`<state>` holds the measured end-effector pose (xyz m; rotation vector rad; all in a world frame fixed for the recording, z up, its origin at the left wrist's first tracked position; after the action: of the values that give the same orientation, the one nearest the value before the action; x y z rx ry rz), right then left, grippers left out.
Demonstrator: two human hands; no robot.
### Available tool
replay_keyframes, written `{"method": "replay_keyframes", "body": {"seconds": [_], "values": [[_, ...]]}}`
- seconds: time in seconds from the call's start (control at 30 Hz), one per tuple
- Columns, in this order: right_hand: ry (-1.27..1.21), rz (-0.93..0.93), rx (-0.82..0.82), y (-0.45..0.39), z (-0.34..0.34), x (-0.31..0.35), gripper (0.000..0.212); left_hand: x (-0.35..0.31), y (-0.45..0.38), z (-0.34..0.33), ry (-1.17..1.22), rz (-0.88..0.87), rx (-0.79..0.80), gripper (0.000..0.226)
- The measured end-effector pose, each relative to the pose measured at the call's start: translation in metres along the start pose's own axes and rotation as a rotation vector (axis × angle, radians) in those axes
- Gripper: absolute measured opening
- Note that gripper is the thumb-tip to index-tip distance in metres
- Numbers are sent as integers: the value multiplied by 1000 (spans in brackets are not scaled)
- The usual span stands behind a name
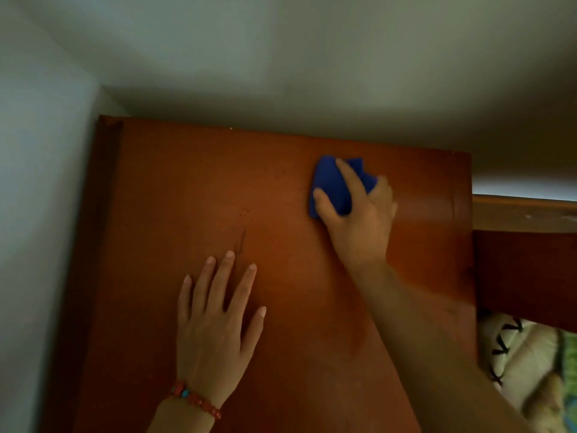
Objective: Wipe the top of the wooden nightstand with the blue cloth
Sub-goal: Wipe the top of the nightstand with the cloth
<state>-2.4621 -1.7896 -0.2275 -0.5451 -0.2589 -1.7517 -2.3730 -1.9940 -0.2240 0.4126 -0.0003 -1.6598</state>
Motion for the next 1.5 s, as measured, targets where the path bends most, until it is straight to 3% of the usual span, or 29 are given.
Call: {"method": "replay_keyframes", "body": {"seconds": [0.1, 0.33, 0.6, 0.83, 1.1, 1.33, 1.5], "values": [[41, -3, 34, 51, 7, 5, 55, -2, 5, -3, -10, -5, 20, 55], [13, -86, -56, -14, -5, -2, 53, 5, 7, -10, -18, -55, -30, 53], [52, -19, 13, 108, 10, 10, 54, -2, 26, -10, -9, -84, -53, 53], [76, -19, -19, 54, 4, 3, 53, 2, 42, -16, -37, -79, -78, 52], [64, -31, 2, 172, 26, 2, 54, -2, 52, -17, -48, -64, -79, 54], [22, -37, -12, 115, 13, 1, 52, -4, 79, -25, -68, -53, -82, 54], [13, 12, -6, 200, 25, 4, 51, -1, 88, -24, -65, -16, -66, 55]]}}
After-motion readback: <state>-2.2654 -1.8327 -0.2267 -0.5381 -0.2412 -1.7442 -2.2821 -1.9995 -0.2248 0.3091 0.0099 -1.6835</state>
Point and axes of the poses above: each hand's wrist, its own y-axis away from the middle knuckle, its own z-axis out of the back of the hand, x = y × z, the point moved 3 cm from there along -y, towards the middle knuckle, and after that the axes turned 8 degrees about z, right-handed, at the moved point
